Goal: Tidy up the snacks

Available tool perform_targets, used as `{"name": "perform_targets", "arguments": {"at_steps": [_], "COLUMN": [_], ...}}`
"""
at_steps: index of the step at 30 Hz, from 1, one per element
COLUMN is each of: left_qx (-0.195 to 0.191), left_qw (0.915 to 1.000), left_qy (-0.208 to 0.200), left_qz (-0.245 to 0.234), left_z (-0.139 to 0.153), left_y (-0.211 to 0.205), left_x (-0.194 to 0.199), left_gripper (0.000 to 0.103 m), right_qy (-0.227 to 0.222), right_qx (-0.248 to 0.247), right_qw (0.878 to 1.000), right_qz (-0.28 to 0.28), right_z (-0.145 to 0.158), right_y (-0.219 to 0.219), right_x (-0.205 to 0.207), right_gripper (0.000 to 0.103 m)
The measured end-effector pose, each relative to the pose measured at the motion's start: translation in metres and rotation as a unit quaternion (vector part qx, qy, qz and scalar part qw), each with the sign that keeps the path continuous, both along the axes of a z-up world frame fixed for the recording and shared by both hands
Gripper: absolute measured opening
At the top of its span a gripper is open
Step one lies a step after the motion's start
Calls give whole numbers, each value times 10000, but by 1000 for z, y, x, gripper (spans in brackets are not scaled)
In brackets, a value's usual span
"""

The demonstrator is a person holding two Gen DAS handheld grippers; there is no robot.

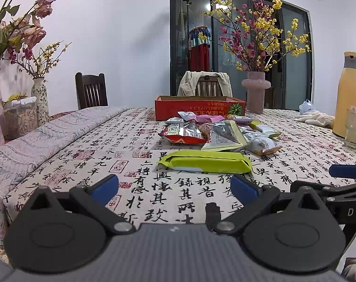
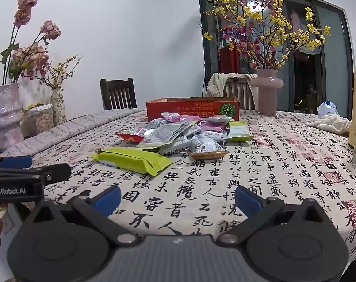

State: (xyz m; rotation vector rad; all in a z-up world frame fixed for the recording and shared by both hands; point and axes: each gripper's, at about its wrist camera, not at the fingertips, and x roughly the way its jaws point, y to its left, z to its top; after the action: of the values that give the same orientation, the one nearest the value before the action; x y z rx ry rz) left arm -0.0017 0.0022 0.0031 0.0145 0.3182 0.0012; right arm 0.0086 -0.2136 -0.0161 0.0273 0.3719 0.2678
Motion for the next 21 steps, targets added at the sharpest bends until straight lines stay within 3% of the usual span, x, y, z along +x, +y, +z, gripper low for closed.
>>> {"name": "perform_targets", "arguments": {"at_steps": [21], "left_qx": [24], "left_qw": [10000], "left_qy": [-19], "left_qz": [13], "left_z": [0], "left_y": [0], "left_x": [0], "left_gripper": [103], "right_qy": [52], "right_qx": [18], "right_qw": [9999], "right_qz": [101], "right_z": [-1], "right_y": [0], "right_x": [2], "right_gripper": [103]}}
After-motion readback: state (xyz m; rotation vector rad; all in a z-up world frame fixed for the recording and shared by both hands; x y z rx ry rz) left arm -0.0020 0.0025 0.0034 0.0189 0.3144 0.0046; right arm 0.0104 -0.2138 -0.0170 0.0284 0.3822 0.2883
